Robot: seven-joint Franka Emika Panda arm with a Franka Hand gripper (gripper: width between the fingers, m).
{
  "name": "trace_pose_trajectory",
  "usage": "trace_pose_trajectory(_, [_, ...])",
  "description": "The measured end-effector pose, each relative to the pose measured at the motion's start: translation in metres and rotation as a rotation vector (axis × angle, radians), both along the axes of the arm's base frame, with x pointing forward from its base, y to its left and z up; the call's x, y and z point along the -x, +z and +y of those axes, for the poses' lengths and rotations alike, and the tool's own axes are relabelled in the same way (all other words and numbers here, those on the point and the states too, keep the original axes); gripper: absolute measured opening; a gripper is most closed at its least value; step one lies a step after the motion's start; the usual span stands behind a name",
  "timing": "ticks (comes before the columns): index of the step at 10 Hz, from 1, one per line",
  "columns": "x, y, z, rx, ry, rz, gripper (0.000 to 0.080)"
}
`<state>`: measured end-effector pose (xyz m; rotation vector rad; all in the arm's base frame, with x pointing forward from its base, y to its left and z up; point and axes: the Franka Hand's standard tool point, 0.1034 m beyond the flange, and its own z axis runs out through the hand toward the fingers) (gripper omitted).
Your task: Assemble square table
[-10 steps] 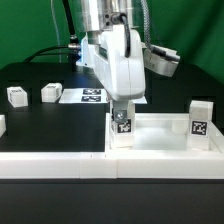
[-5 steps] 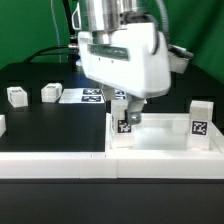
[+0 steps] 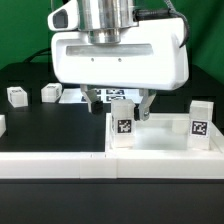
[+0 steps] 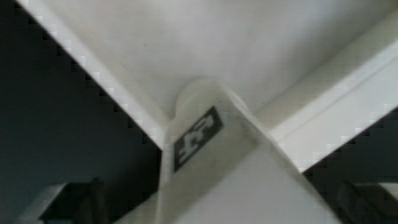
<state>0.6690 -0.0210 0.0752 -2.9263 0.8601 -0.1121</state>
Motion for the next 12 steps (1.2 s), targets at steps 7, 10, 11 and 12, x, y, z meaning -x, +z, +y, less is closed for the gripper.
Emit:
trace_pose_trajectory(7, [-0.007, 0.002, 0.015, 0.135, 0.478, -0.092, 0.0374])
trace_pose_trajectory(10, [-0.007, 0.002, 0.012, 0.116, 0.304, -0.087, 0.0290])
trace_pose_trajectory(11, [-0.007, 0.001, 0.011, 0.104, 0.193, -0.084, 0.0290])
trace_pose_trajectory(12, [-0.006, 0.001, 0.008, 0.090, 0.019, -0.077, 0.0290])
